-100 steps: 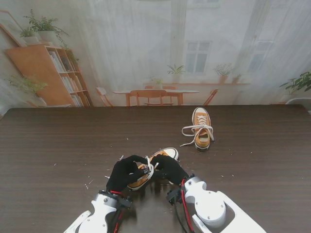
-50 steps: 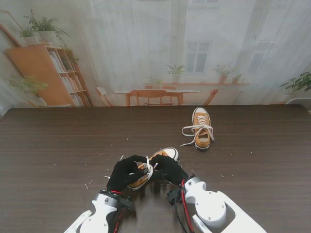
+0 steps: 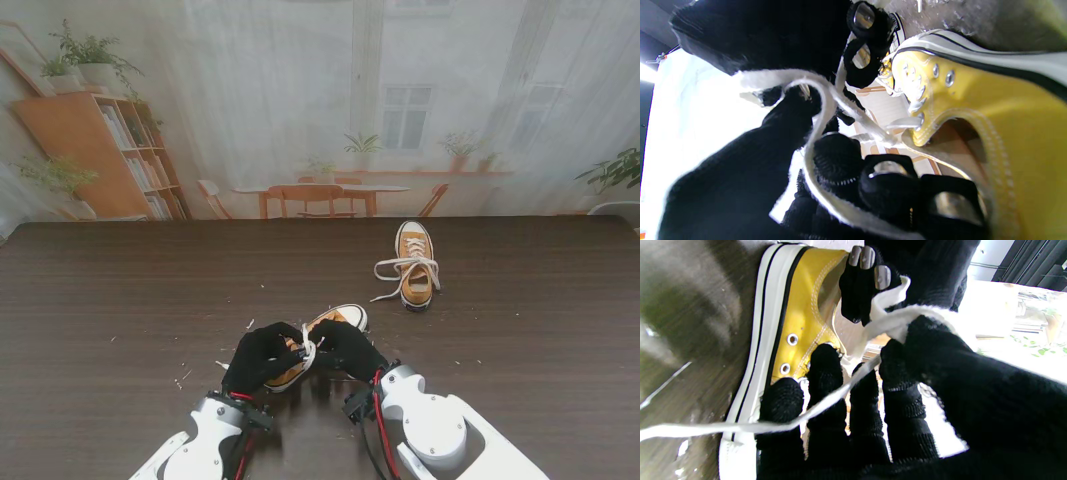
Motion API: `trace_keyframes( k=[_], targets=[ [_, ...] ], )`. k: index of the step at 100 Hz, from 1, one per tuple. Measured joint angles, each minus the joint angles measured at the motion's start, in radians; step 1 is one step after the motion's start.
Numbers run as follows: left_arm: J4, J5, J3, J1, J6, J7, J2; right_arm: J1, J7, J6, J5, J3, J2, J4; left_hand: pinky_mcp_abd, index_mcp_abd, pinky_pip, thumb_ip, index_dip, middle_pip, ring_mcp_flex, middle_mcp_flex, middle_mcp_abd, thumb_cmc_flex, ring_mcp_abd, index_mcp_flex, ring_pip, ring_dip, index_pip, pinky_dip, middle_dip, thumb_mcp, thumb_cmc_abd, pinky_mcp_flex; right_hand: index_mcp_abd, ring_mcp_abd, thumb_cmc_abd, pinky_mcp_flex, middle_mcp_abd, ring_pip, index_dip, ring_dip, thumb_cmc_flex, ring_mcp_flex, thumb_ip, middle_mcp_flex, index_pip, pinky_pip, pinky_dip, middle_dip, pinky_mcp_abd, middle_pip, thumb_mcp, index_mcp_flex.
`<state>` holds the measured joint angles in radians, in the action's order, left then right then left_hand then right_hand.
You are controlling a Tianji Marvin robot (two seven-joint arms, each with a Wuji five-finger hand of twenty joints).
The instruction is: Tie the shoelaces into a bow on the shoes
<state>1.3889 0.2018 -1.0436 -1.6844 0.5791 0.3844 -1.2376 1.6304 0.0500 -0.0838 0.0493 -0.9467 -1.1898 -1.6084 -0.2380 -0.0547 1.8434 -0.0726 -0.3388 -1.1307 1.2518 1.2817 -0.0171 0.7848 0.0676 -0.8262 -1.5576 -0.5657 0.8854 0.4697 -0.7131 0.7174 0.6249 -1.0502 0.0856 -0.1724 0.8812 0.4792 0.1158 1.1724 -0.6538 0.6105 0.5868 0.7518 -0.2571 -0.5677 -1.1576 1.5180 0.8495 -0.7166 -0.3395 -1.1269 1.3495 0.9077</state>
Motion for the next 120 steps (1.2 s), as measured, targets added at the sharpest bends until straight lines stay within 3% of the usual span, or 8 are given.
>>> trace_keyframes(
  k=[13, 19, 28, 70, 91, 106, 120],
  targets=[
    [0.001, -0.010, -0.003, 0.000, 0.004, -0.017, 0.001, 0.000, 0.001, 0.000, -0.001, 0.001, 0.000, 0.000, 0.000, -0.024, 0.000, -0.001, -0.121, -0.007, 0.000, 0.000, -0.013, -0.001, -0.008, 0.002, 0.000, 0.000, 0.046, 0.000, 0.000, 0.067, 0.000, 0.000, 0.001, 0.000, 0.000, 0.000, 0.000, 0.000, 0.000, 0.000, 0.000, 0.000, 0.000, 0.000, 0.001, 0.000, 0.000, 0.000, 0.000, 0.000, 0.000, 0.002],
    [0.001, -0.007, -0.005, -0.001, 0.004, -0.019, 0.002, 0.000, 0.001, 0.000, -0.001, 0.001, 0.000, 0.000, 0.000, -0.023, 0.000, 0.029, -0.213, -0.025, 0.000, 0.000, -0.026, -0.021, -0.011, 0.002, 0.000, 0.000, 0.101, 0.000, 0.000, 0.150, 0.000, 0.000, -0.002, 0.000, 0.000, 0.000, 0.000, 0.000, 0.000, 0.000, 0.000, 0.000, 0.000, 0.000, 0.003, 0.000, 0.000, 0.000, 0.000, 0.000, 0.000, -0.003],
    [0.003, 0.000, -0.010, -0.003, 0.002, -0.019, 0.002, -0.001, 0.001, 0.000, -0.002, 0.001, -0.001, 0.000, 0.000, -0.023, 0.000, 0.041, -0.305, -0.038, 0.000, -0.008, -0.030, -0.047, -0.014, 0.046, 0.000, 0.000, 0.149, 0.000, -0.011, 0.203, 0.000, 0.000, -0.003, 0.000, 0.000, 0.000, 0.000, 0.000, 0.000, 0.000, 0.000, 0.000, 0.000, 0.000, 0.004, 0.000, 0.000, 0.000, 0.000, 0.000, 0.000, -0.003],
    [0.009, -0.027, -0.022, -0.004, -0.008, -0.050, 0.007, 0.000, 0.002, 0.003, -0.005, 0.000, -0.001, -0.006, -0.003, -0.022, -0.004, 0.059, -0.500, -0.039, 0.000, -0.091, -0.027, -0.065, 0.002, 0.134, 0.076, 0.014, 0.174, -0.025, -0.029, 0.226, -0.004, 0.000, -0.004, 0.000, 0.000, 0.000, 0.000, 0.000, 0.000, 0.000, 0.000, 0.000, 0.000, 0.000, 0.004, 0.000, 0.000, 0.000, 0.000, 0.000, 0.000, -0.003],
    [0.009, -0.033, -0.020, -0.005, -0.003, -0.052, 0.008, 0.001, 0.002, 0.004, -0.004, 0.000, -0.001, -0.007, -0.005, -0.021, -0.010, 0.059, -0.424, -0.033, 0.000, -0.091, -0.012, -0.054, 0.011, 0.134, 0.089, 0.014, 0.163, -0.028, -0.038, 0.205, -0.016, 0.001, -0.004, 0.000, 0.000, 0.000, 0.000, 0.000, 0.000, 0.000, 0.000, 0.000, 0.000, 0.000, 0.004, 0.000, 0.000, 0.000, 0.000, 0.000, 0.000, -0.004],
    [0.002, 0.015, -0.019, -0.002, 0.005, -0.039, 0.009, 0.002, 0.001, 0.004, -0.003, -0.001, -0.001, -0.008, -0.005, -0.020, -0.010, 0.063, -0.135, 0.013, 0.000, -0.091, 0.001, -0.044, 0.013, 0.132, 0.100, 0.014, -0.025, -0.028, -0.038, 0.109, -0.015, 0.001, -0.004, 0.000, 0.000, 0.000, 0.000, 0.000, 0.000, 0.000, 0.000, 0.000, 0.000, 0.000, 0.004, 0.000, 0.000, 0.000, 0.000, 0.000, 0.000, -0.004],
    [-0.003, 0.035, -0.014, 0.002, 0.009, -0.027, 0.010, 0.004, 0.000, 0.003, -0.002, -0.002, -0.001, -0.008, -0.005, -0.020, -0.010, 0.053, -0.104, 0.013, 0.000, -0.091, -0.001, -0.056, 0.002, 0.129, 0.100, 0.014, -0.080, -0.028, -0.039, 0.104, 0.013, 0.001, -0.004, 0.000, 0.000, 0.000, 0.000, 0.000, -0.007, 0.000, 0.000, 0.000, 0.000, 0.000, 0.004, 0.000, 0.000, 0.000, 0.000, 0.000, 0.000, -0.004]
  ],
)
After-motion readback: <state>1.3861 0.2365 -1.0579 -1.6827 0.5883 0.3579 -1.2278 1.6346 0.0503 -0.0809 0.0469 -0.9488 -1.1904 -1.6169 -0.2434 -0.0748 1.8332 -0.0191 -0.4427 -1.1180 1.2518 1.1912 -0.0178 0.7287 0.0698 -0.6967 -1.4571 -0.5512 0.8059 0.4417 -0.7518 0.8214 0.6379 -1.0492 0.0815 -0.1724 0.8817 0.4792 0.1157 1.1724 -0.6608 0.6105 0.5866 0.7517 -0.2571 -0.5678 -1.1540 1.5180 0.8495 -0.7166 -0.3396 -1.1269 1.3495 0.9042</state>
